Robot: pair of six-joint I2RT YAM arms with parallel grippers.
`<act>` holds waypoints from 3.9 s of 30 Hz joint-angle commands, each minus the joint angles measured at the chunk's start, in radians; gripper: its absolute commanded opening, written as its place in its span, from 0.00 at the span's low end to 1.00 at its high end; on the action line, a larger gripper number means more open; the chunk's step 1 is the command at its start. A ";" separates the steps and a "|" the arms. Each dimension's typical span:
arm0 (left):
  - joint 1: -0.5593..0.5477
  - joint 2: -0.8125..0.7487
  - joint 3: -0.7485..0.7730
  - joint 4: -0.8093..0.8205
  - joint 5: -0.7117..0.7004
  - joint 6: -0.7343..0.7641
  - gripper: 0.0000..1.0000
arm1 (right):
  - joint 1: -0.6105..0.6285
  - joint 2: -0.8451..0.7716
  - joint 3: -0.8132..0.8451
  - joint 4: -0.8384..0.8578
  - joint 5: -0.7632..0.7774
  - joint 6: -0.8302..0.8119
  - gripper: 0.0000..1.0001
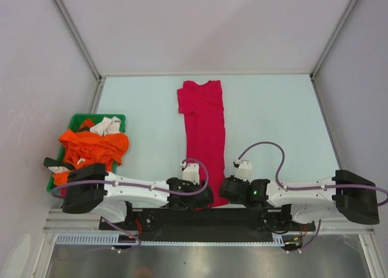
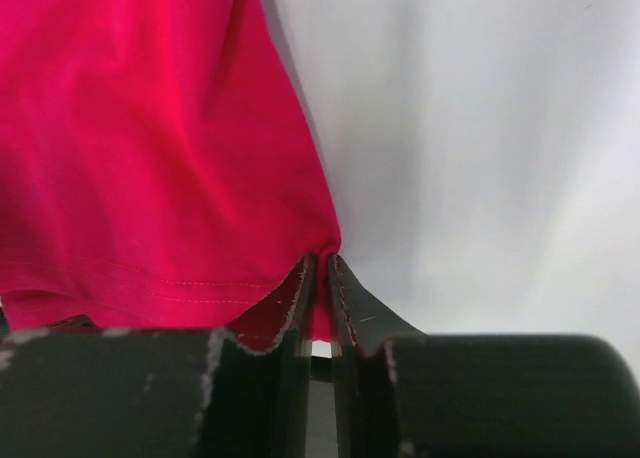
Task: Fold and stack the t-shirts
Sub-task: Grab the bottom of the folded rectangular tshirt with both arms
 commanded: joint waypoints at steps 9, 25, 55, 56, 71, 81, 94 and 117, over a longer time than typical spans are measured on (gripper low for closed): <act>-0.005 0.023 -0.036 0.082 0.037 -0.041 0.73 | 0.063 0.032 -0.080 -0.056 -0.073 0.126 0.00; -0.028 -0.107 -0.068 -0.096 -0.011 -0.220 0.82 | 0.083 0.008 -0.072 -0.095 -0.051 0.135 0.00; 0.090 -0.183 -0.179 0.036 -0.063 -0.184 0.65 | 0.077 0.045 -0.043 -0.066 -0.050 0.084 0.00; 0.095 -0.170 -0.177 0.042 -0.054 -0.178 0.63 | 0.077 0.048 -0.043 -0.066 -0.050 0.083 0.00; 0.044 -0.073 -0.162 0.065 0.054 -0.178 0.37 | 0.054 0.029 -0.060 -0.067 -0.053 0.075 0.00; -0.003 -0.132 -0.200 -0.003 0.077 -0.245 0.48 | 0.040 0.023 -0.076 -0.055 -0.063 0.063 0.00; -0.012 -0.101 -0.196 -0.001 0.080 -0.267 0.00 | 0.034 0.025 -0.075 -0.050 -0.068 0.049 0.00; -0.025 -0.190 0.028 -0.240 -0.100 -0.179 0.00 | 0.018 -0.089 0.035 -0.201 0.052 0.032 0.00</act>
